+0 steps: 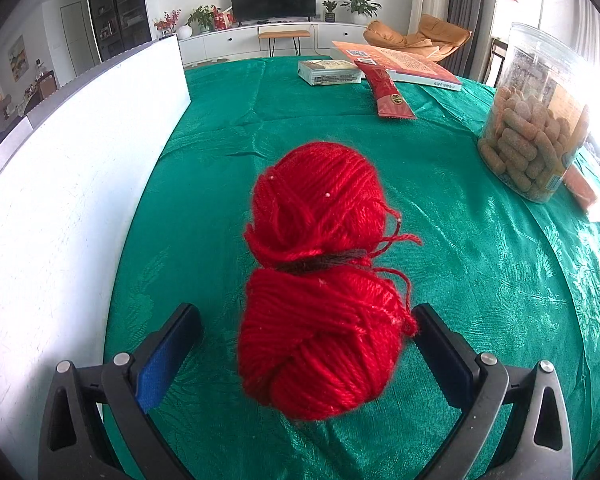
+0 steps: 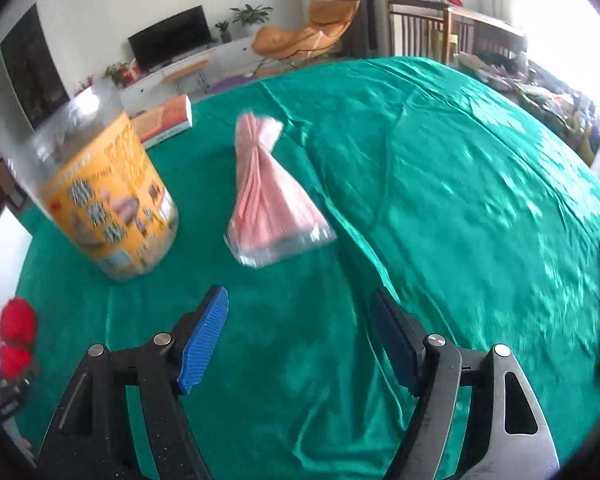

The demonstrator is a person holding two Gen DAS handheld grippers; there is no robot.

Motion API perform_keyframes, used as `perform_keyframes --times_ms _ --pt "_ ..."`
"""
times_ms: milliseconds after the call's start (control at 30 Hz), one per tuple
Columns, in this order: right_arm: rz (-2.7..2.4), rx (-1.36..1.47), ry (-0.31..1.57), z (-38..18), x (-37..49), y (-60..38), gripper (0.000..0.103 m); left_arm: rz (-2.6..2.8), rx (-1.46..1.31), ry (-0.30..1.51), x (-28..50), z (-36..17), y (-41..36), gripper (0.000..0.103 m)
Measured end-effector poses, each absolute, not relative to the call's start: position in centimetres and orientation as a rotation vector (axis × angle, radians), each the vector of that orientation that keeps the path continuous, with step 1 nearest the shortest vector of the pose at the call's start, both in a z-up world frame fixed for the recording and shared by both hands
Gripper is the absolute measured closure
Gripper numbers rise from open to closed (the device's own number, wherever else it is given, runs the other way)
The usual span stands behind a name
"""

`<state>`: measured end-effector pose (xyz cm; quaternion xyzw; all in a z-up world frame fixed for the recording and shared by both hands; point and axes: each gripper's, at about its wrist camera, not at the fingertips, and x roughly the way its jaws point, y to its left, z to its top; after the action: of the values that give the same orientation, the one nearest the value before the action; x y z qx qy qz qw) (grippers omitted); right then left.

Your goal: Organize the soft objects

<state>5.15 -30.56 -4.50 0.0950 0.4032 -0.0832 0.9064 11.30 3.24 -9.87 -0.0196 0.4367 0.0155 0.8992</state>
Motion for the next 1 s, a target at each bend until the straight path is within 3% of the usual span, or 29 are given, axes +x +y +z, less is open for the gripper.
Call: perform_keyframes --times_ms 100,167,367,1000 --pt "-0.206 0.240 0.832 -5.1 3.8 -31.5 0.026 0.032 -0.041 0.904 11.3 -9.9 3.2 0.000" --pt "-0.229 0.264 0.822 -5.4 3.7 -31.9 0.018 0.032 -0.040 0.904 11.3 -9.9 3.2 0.000" --pt "-0.277 0.128 0.881 -6.2 4.5 -30.2 0.014 0.032 -0.041 0.904 11.3 -9.9 3.3 0.000" --pt "-0.265 0.137 0.880 -6.8 3.9 -30.7 0.012 -0.107 0.023 0.964 14.0 -9.5 0.7 0.000"
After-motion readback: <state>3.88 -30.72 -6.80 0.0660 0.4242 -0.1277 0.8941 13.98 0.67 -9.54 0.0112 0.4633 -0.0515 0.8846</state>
